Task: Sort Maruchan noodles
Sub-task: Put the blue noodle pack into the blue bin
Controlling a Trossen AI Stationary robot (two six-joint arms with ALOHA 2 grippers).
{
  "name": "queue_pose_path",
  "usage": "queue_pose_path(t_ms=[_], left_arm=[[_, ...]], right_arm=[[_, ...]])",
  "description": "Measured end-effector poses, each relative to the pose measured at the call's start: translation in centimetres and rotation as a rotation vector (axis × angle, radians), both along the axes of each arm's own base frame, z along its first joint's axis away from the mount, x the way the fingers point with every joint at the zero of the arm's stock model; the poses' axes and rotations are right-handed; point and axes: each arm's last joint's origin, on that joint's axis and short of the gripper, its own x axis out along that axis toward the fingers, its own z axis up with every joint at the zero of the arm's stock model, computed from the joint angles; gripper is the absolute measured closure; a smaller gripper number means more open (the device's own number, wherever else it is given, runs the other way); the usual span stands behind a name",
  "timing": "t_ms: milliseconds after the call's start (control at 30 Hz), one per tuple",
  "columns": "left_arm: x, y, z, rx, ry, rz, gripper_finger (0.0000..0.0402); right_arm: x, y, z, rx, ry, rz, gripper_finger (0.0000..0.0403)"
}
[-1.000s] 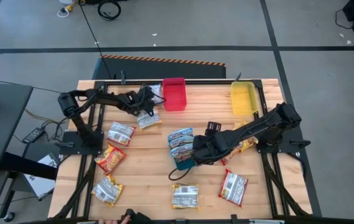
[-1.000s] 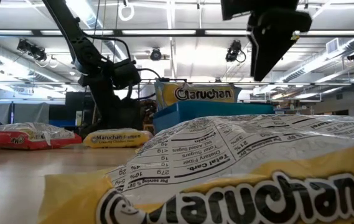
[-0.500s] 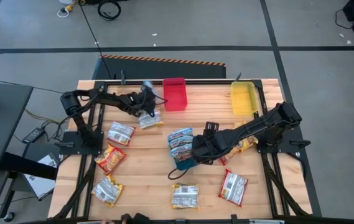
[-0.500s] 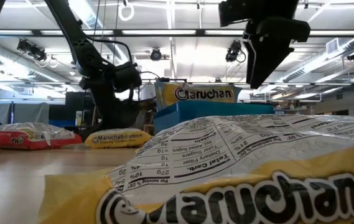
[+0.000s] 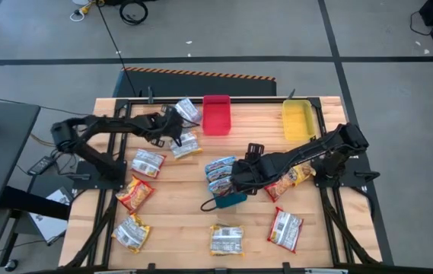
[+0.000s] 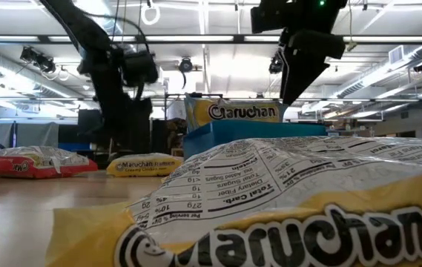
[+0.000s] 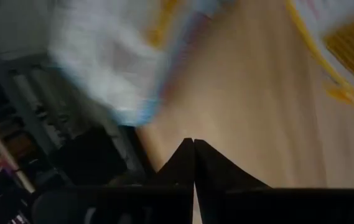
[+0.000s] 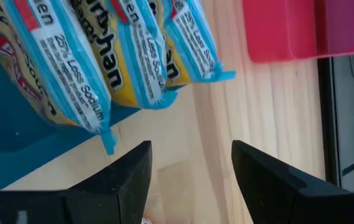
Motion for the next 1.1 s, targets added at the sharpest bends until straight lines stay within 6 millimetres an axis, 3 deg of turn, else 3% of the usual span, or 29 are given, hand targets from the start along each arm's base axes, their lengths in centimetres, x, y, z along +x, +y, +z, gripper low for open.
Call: queue_pose_path(t_ms=[133, 233, 567, 667, 867, 1100], left_arm=[[0.2, 0.0, 2.0, -0.014, -0.171, -0.053, 0.0384], [0.2, 0.7, 2.4, -0.004, -0.186, -0.100, 0.0352], [-0.2, 3.3, -1.4, -0.083, 0.019, -0.218, 0.0187], [0.3, 4.0, -2.4, -0.059, 0.033, -0.234, 0.0157], [1.6, 5.0, -3.0, 0.057, -0.011, -0.237, 0.0154], [1.1, 5.1, -3.6, 0.019, 0.050, -0.264, 0.0177]], right_arm=[[0.1, -0.1, 0.3, 0.002, -0.013, 0.007, 0.0176], [0.0, -0.2, 0.3, 0.004, -0.014, 0.001, 0.0176], [-0.2, 0.5, 0.2, 0.060, -0.007, 0.000, 0.0176], [-0.2, 0.5, 0.2, 0.060, -0.007, -0.001, 0.0176], [-0.2, 0.5, 0.2, 0.060, -0.007, -0.001, 0.0176], [-0.2, 0.5, 0.2, 0.087, 0.000, 0.000, 0.0176]])
